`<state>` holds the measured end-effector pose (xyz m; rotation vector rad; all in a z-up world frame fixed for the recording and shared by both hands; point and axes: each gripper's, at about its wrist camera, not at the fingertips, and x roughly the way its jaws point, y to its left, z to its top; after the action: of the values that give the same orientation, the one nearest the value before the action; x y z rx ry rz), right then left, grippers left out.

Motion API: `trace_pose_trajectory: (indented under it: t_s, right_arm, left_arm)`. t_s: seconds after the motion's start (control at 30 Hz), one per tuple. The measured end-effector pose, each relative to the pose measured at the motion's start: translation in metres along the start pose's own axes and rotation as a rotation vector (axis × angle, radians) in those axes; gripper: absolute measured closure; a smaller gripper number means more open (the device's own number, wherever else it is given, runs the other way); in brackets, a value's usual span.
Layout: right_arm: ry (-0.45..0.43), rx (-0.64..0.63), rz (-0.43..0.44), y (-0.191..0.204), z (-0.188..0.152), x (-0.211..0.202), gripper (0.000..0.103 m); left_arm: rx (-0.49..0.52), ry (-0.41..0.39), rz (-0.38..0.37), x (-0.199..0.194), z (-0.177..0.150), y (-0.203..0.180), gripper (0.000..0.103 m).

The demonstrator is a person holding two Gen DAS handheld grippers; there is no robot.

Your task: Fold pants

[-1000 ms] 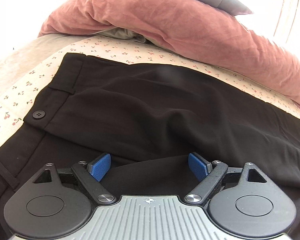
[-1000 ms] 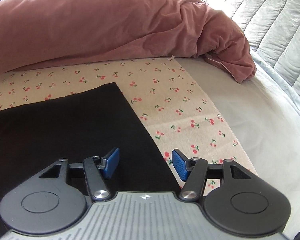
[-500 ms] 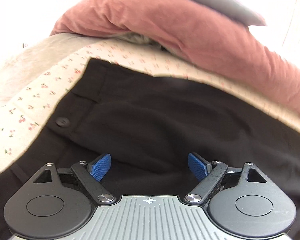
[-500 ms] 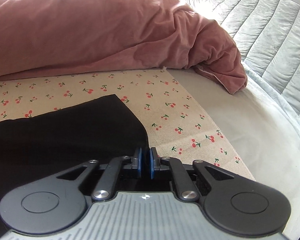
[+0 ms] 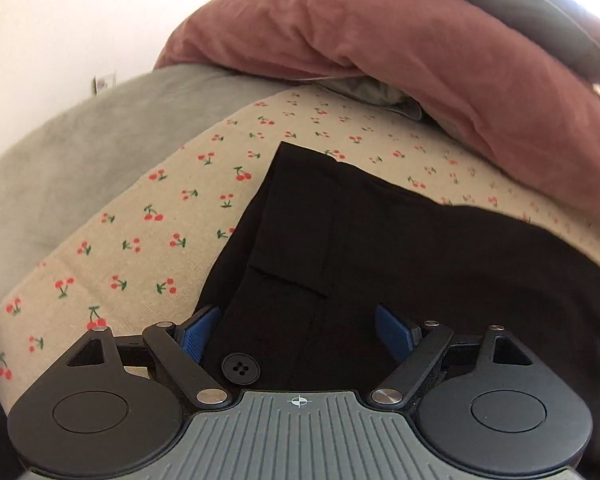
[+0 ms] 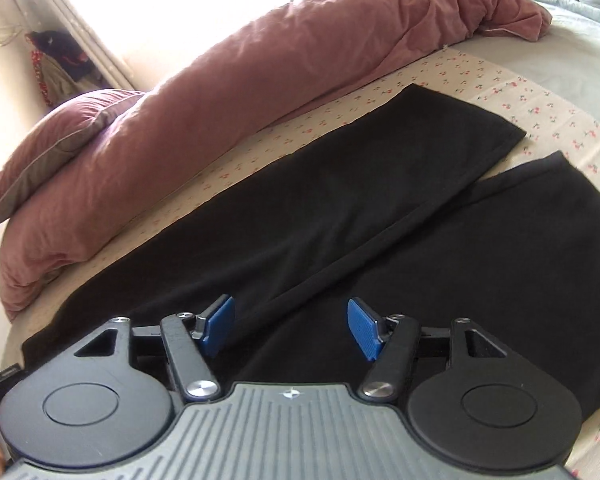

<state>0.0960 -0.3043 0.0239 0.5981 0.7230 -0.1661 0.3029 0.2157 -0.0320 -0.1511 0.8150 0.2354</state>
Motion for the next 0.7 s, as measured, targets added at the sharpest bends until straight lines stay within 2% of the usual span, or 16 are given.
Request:
trace_pose_trajectory:
  t_s: [0.1,0.17,0.23,0.27,0.33,0.37,0.4,0.43,0.47,0.5,0.6,0.7]
  right_arm:
    - [-0.006,-0.035,0.053,0.013,-0.032,-0.005,0.041]
    - [-0.008,-0.076,0.038,0.012,-0.041,0.004,0.041]
    - [0.005,-0.071,-0.031,0.003,-0.041,0.017,0.041]
    - [0.019,-0.067,-0.044,0.001,-0.041,0.021,0.041]
    - [0.036,-0.078,-0.032,-0.004,-0.041,0.022,0.041]
    - [0.028,-0.084,-0.027,-0.006,-0.038,0.018,0.041]
    - [0.019,-0.090,-0.026,-0.006,-0.037,0.016,0.041]
    - [0.005,-0.097,-0.026,-0.005,-0.037,0.013,0.041]
    - [-0.003,-0.100,-0.027,-0.005,-0.037,0.012,0.041]
    - [-0.003,-0.099,-0.026,-0.005,-0.037,0.013,0.041]
    - [0.010,-0.090,-0.015,-0.006,-0.038,0.014,0.041]
    - [-0.004,-0.111,-0.008,-0.003,-0.043,0.008,0.041]
  left_arm:
    - [0.034,-0.016,0.003,-0.009,-0.005,-0.006,0.038]
    - [0.024,-0.020,-0.010,-0.013,-0.003,-0.002,0.038]
    - [-0.025,-0.024,-0.049,-0.015,-0.003,0.006,0.032]
    - [-0.041,-0.021,-0.088,-0.015,-0.003,0.009,0.024]
    - [-0.034,-0.018,-0.098,-0.011,-0.004,0.007,0.022]
    - [-0.016,-0.017,-0.080,-0.010,-0.005,0.004,0.026]
    - [0.011,-0.026,-0.048,-0.010,-0.008,-0.002,0.035]
    - [0.048,-0.036,-0.004,-0.010,-0.010,-0.008,0.045]
    - [0.100,-0.051,0.046,-0.009,-0.012,-0.014,0.059]
    - [0.127,-0.064,0.056,-0.010,-0.014,-0.017,0.068]
    - [0.134,-0.068,0.066,-0.014,-0.011,-0.015,0.082]
    - [0.111,-0.066,0.074,-0.018,-0.005,-0.011,0.086]
